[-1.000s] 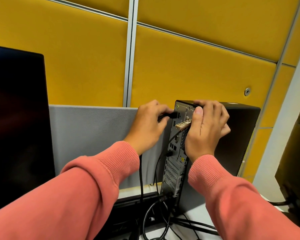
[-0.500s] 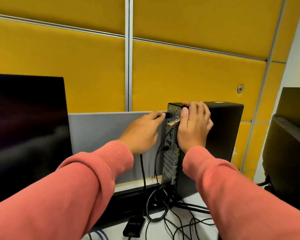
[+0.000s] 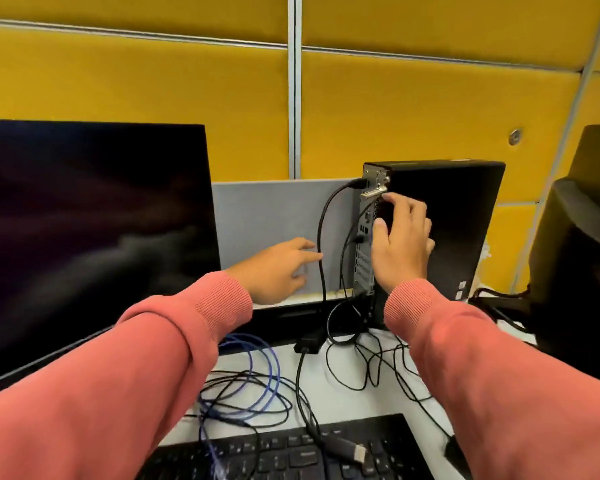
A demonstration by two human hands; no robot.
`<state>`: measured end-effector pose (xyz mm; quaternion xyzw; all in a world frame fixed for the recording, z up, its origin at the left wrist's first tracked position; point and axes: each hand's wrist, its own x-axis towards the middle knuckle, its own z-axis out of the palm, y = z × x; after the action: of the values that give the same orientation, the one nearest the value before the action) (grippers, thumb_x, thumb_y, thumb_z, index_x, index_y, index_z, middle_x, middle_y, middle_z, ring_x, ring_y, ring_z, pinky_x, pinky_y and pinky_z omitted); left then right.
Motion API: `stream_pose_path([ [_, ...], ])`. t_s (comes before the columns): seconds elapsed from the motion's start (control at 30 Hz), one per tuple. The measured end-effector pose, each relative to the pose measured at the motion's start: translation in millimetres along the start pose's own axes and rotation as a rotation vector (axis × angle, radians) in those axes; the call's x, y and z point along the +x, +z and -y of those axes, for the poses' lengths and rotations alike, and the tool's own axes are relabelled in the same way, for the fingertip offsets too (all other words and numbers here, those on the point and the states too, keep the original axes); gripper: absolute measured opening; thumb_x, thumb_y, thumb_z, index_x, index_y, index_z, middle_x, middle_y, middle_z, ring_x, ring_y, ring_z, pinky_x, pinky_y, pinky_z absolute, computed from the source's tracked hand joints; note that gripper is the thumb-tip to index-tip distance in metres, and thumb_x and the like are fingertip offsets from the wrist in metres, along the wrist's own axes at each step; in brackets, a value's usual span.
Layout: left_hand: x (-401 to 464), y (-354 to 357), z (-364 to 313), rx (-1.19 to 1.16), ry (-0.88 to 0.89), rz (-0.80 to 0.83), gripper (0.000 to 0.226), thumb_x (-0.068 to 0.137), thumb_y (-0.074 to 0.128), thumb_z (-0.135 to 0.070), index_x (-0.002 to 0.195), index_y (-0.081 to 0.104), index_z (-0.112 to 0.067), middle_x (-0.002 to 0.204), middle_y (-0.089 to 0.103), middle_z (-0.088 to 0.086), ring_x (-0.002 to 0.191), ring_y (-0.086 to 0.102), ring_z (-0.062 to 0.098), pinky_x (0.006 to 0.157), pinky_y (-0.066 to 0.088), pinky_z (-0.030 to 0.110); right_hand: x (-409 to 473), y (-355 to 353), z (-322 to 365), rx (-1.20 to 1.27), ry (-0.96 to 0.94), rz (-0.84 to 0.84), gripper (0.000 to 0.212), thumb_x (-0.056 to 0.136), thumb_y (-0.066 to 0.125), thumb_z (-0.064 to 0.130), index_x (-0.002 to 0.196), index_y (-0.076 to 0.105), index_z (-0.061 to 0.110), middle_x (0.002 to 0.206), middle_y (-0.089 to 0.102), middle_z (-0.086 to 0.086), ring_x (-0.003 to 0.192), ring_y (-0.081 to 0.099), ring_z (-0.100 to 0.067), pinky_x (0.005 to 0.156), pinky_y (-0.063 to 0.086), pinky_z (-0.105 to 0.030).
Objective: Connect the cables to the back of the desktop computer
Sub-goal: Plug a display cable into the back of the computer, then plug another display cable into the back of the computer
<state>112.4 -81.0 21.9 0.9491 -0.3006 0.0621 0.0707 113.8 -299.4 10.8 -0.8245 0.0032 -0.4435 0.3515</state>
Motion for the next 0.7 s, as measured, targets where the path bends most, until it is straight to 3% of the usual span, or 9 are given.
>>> stream_pose_path([
  [0.13,-40.6,35.9,1.9,-0.092,-0.006,-0.023,0.040,0.103,0.058,-0.019,0.143,0.060,-0.019,0.142,0.056,0.003,0.135,0.050,0.022,0.113,0.036,0.031,-65.2,3.4,-7.8,0.138,0.003,0.299,0.017,0.097,0.052,0.021,0.108,0.058,0.031,0.106,0.059,0.005,0.091,0.060,-0.016,0.087,0.053,-0.044],
  [0.23,-75.5,74.8,-0.3,-0.174,-0.025,-0.024,0.041,0.103,0.060,-0.028,0.143,0.059,-0.023,0.140,0.059,-0.002,0.132,0.052,0.017,0.113,0.036,0.030,-118.3,-1.8,-11.5,0.103,0.020,0.646,0.008,0.096,0.059,0.027,0.090,0.063,0.027,0.078,0.066,0.004,0.071,0.058,-0.013,0.072,0.050,-0.036],
  [0.3,-93.5,100.2,-3.6,-0.253,-0.055,-0.007,0.048,0.102,0.058,-0.038,0.149,0.050,-0.033,0.143,0.056,-0.005,0.136,0.048,0.015,0.116,0.036,0.038,-145.7,-10.2,-11.7,0.078,0.027,0.831,0.009,0.094,0.063,0.041,0.093,0.063,0.032,0.076,0.067,0.002,0.068,0.060,-0.010,0.069,0.049,-0.033],
  [0.4,-114.0,133.0,-8.0,-0.380,-0.090,-0.004,0.047,0.103,0.055,-0.038,0.148,0.045,-0.047,0.138,0.058,-0.009,0.131,0.048,0.014,0.113,0.038,0.045,-176.6,-17.3,-10.0,0.104,0.057,1.025,0.030,0.087,0.070,0.049,0.112,0.054,0.041,0.083,0.070,0.001,0.068,0.062,-0.006,0.070,0.051,-0.027],
  [0.47,-120.2,146.3,-10.3,-0.449,-0.106,-0.048,0.046,0.103,0.051,-0.027,0.142,0.050,-0.050,0.126,0.063,-0.011,0.120,0.051,0.013,0.109,0.040,0.048,-188.3,-16.5,-9.8,0.121,0.064,1.085,0.042,0.084,0.075,0.046,0.117,0.050,0.042,0.084,0.070,0.001,0.071,0.064,-0.009,0.075,0.053,-0.030],
  [0.57,-124.2,154.8,-11.2,-0.449,-0.157,-0.097,0.045,0.102,0.051,-0.017,0.137,0.059,-0.043,0.119,0.064,-0.014,0.117,0.050,0.010,0.109,0.039,0.047,-194.1,-13.1,-14.4,0.146,0.116,1.087,0.042,0.081,0.079,0.037,0.113,0.052,0.042,0.082,0.067,0.001,0.069,0.060,-0.010,0.079,0.054,-0.037],
  [0.7,-125.8,155.1,-12.3,-0.313,-0.175,-0.167,0.030,0.092,0.064,-0.028,0.121,0.061,-0.038,0.116,0.061,-0.021,0.118,0.053,0.009,0.108,0.038,0.043,-191.6,-16.4,-20.0,0.246,0.188,1.073,0.032,0.079,0.081,0.022,0.102,0.064,0.036,0.076,0.067,0.004,0.070,0.060,-0.009,0.079,0.054,-0.038],
])
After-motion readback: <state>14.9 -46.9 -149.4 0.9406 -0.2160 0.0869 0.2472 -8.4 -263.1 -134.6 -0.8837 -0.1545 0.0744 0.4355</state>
